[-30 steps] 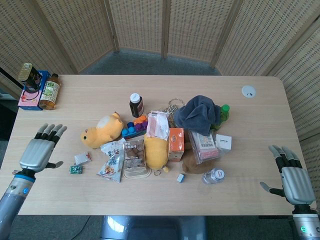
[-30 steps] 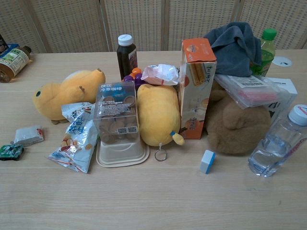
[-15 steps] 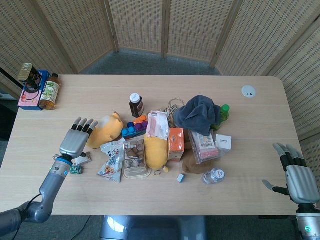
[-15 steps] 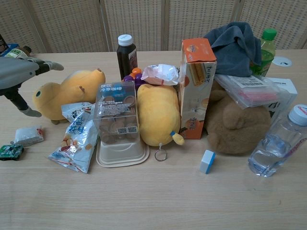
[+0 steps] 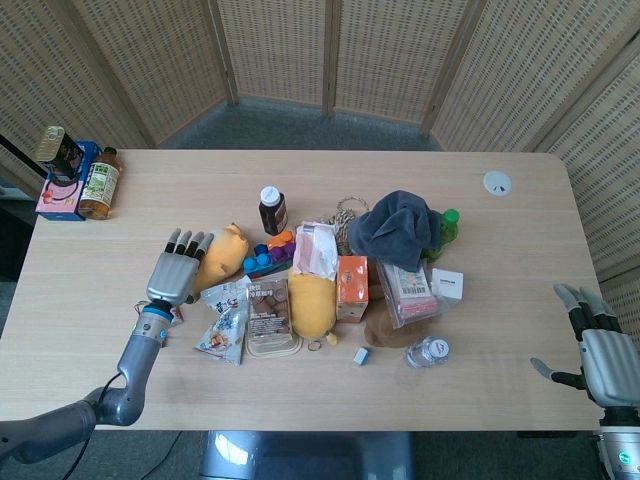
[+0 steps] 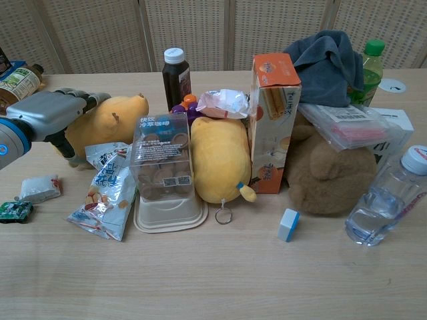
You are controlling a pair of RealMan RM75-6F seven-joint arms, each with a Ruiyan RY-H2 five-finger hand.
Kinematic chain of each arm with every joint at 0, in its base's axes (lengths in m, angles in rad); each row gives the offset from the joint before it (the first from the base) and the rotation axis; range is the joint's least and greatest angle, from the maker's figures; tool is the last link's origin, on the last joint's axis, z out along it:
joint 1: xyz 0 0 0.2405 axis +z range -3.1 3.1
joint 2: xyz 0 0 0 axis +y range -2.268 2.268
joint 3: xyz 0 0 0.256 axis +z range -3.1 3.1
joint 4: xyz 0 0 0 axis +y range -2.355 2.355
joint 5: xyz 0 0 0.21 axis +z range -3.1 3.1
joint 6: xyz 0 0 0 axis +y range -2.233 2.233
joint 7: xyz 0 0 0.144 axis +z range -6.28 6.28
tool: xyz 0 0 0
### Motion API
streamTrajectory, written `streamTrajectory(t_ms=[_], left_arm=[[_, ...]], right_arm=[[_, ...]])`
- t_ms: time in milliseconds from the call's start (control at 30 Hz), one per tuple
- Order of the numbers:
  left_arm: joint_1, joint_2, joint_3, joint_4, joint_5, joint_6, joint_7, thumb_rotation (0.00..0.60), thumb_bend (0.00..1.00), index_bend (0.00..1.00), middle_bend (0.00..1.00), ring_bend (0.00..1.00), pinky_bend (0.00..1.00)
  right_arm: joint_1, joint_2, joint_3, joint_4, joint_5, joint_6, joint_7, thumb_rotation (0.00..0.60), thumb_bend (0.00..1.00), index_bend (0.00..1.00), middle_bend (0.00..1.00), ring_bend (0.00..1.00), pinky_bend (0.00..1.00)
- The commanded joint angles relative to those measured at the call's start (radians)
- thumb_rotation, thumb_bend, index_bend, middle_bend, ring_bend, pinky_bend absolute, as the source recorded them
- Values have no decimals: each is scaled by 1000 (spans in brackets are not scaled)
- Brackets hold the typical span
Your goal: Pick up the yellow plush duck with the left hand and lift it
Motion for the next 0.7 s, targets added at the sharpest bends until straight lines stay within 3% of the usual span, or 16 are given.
streamTrajectory(t_ms=[33,67,100,167,333,467,567,700], left_arm=[[-3,-96,11,141,58,87,-34,600,0,529,355,286,612],[-1,-111,13,169,67,100,-44,600,0,678,567,477,787],[0,-128,16,205,79,112,-57,600,1,776,689,599,874],[3,-145,22,248,93,122,-77,600,1,883,803,723,952],[9,-150,22,293,138,179,-136,600,1,917,857,792,989],[6,-106,1,243,165,235,-158,600,1,921,862,796,992],[-2,-39,-30,138,185,286,-144,600,2,923,862,796,990],[-16,94,-90,-87,193,327,-78,600,3,925,869,797,990]], right_arm=[[1,0,1,2,1,-1,3,599,0,0,0,0,0],[1,0,1,3,1,-2,4,599,0,0,0,0,0],[2,0,1,4,1,-3,6,599,0,0,0,0,0],[2,0,1,5,0,-4,8,600,0,0,0,0,0],[1,1,0,5,-2,-2,8,600,0,0,0,0,0],[1,1,-2,1,-5,-3,8,600,0,0,0,0,0],[0,-1,-4,-1,-9,-2,1,600,0,0,0,0,0],[0,-3,-9,-4,-14,-3,-7,600,0,0,0,0,0]])
